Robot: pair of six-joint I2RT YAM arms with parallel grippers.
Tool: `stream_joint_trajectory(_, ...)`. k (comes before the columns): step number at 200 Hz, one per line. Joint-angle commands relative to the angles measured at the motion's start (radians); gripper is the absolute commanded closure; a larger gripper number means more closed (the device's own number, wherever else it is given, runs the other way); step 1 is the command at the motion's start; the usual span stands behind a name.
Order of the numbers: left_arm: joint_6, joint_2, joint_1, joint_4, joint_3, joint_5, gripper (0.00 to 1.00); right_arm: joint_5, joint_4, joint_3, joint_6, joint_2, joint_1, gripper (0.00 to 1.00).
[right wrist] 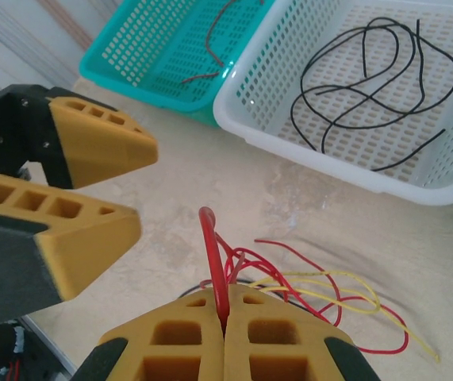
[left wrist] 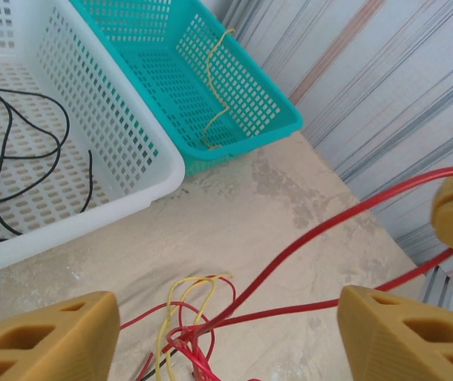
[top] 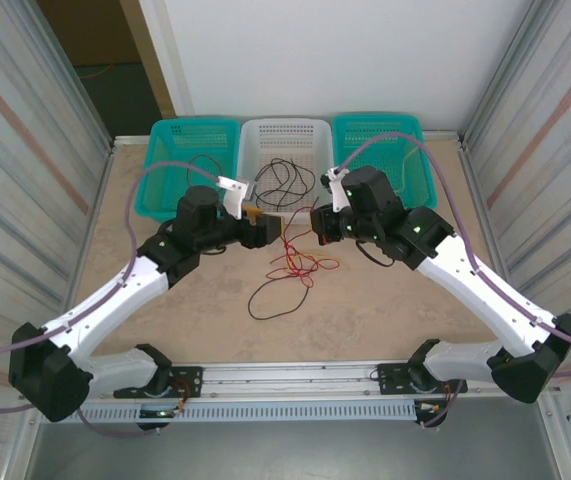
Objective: Untangle the cables
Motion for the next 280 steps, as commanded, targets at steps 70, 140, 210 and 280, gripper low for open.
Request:
stream_joint_trajectory(70, -0.018, -0.044, 0.000, 0.006, -0.033, -0.005, 0.34, 0.067, -0.095, 0.009, 0.020, 0.187, 0.057, 0.51)
stream_joint_trajectory(140, -0.052, -0.074, 0.001, -0.027, -0.097, -0.057, 0.39, 0.139, -0.096, -0.160, 0.197, 0.207, -0.010, 0.51)
stream_joint_trajectory(210, -0.069, -0.077, 0.001, -0.023, -0.109, -0.056, 0.41, -0.045, 0.037, -0.206, 0.344, 0.327, -0.119, 0.53)
stream_joint_trajectory(280, -0.064, -0.077, 0.005, -0.021, -0.109, -0.070, 0.41, -0.008, 0.021, -0.214, 0.358, 0.377, -0.125, 0.90)
